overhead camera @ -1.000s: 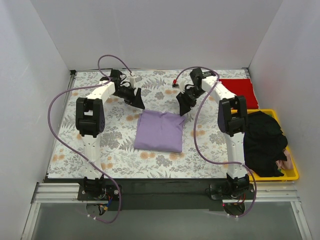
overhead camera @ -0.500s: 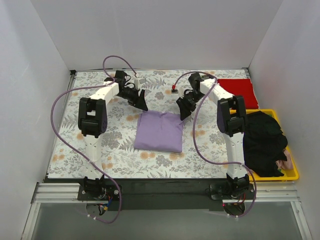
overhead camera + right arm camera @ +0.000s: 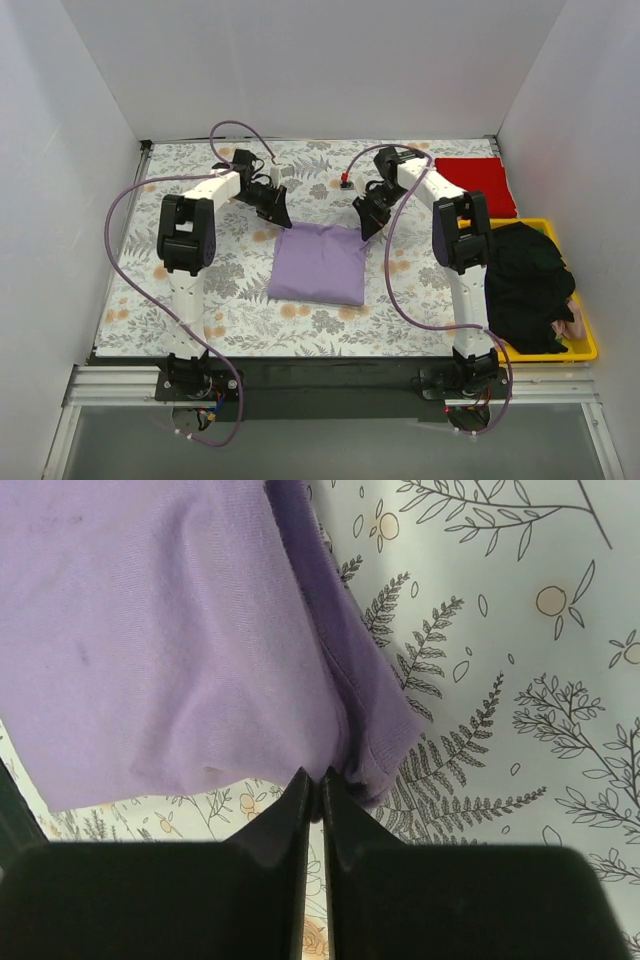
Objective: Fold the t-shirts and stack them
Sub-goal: Fold the tshirt, then neatly place the folded tshirt to the corner
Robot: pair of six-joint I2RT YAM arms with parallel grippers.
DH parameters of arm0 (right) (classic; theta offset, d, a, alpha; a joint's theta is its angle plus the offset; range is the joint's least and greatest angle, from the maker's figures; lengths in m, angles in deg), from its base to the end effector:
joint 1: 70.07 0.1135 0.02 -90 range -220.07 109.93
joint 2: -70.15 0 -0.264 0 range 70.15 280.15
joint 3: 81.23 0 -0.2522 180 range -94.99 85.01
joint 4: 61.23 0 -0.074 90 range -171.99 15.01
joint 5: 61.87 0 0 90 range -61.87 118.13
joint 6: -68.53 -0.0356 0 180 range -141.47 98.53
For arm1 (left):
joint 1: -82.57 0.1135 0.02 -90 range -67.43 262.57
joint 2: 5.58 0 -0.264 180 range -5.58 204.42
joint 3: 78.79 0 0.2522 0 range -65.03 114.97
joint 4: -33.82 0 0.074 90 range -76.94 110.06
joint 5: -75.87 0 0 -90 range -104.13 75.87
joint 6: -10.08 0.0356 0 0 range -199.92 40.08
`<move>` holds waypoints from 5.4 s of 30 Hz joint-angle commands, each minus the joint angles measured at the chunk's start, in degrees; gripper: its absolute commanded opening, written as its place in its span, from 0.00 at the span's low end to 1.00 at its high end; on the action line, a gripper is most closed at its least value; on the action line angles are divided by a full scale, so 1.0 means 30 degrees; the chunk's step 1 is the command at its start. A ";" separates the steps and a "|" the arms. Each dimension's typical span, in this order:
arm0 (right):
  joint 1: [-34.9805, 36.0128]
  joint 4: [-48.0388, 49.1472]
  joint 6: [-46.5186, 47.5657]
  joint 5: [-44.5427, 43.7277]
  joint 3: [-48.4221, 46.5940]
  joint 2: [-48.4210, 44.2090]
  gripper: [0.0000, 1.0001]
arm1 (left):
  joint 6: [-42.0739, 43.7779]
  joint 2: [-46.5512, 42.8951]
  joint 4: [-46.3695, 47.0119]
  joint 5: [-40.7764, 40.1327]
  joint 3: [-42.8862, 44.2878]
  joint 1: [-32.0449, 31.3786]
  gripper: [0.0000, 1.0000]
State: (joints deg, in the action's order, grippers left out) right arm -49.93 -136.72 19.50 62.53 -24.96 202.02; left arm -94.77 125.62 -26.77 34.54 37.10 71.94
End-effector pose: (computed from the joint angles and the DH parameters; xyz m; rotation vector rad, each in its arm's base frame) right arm 0.4224 0.1763 0.1716 -1.4704 2.3955 0.8274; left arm 0.4481 -0.1113 0.1510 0.0535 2.8110 -1.3148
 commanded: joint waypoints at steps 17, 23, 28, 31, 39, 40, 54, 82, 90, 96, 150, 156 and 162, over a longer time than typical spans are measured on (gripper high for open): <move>0.0757 -0.1424 -0.0326 -0.2146 -0.2247 -0.1947 0.01 | -0.0410 -0.5822 0.1836 -0.1803 -0.3808 0.1551 0.00; 0.0757 -0.1365 -0.0649 -0.3435 -0.3887 -0.0220 0.01 | -0.0701 -0.3714 0.1544 -0.1955 -0.2578 0.1933 0.00; 0.0757 -0.0634 -0.1116 -0.4344 -0.5146 0.1011 0.01 | -0.1435 -0.2252 0.2337 -0.2187 -0.1730 0.1933 0.00; 0.0786 0.0095 -0.1322 -0.5046 -0.5793 0.1948 0.01 | -0.1904 -0.1752 0.3098 -0.3354 -0.1670 0.1933 0.00; 0.0786 0.2209 -0.2930 -0.6572 -0.6317 0.2860 0.19 | -0.3016 -0.0723 0.3452 -0.4620 -0.0937 0.1991 0.05; 0.0786 0.2151 -0.3224 -0.6339 -0.6408 0.2655 0.46 | -0.3279 -0.0927 0.3306 -0.4185 -0.0937 0.2021 0.19; 0.0873 0.3844 -1.0338 0.8479 0.4715 -0.8037 0.98 | -1.5828 -1.3727 0.7985 0.5044 -1.3029 0.0184 0.82; 0.1402 1.1130 -1.3899 0.8725 1.4952 -0.7823 0.98 | -1.9577 -1.0063 1.4977 0.4137 -2.0744 0.2430 0.87; -0.1228 1.0673 -1.3416 0.4946 1.4973 -1.2696 0.98 | -1.1231 -1.7067 1.0632 -0.0040 -1.6674 0.0504 0.88; -0.2552 1.1761 -1.5675 0.1284 1.6149 -1.3870 0.98 | -0.2148 -1.8186 1.1883 -1.0117 -1.7309 -0.9071 0.65; -0.0943 2.5059 -3.0852 -0.0415 1.8670 -0.7017 0.53 | 0.1641 -1.2824 1.9624 -1.2765 -1.6464 -1.5587 0.00; -0.0474 2.6174 -3.2026 -0.1268 1.7821 -0.5874 0.40 | 0.1201 -1.2795 1.9594 -1.2472 -1.6230 -1.5206 0.00; -0.0063 2.5825 -3.0596 -0.1678 1.6625 -0.5929 0.01 | 0.0762 -1.2765 1.8835 -1.2558 -1.5733 -1.4854 0.05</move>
State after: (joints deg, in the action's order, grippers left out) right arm -50.69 -59.92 -75.25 61.52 28.54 184.32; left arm -91.05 90.36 31.19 -4.17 -13.09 27.02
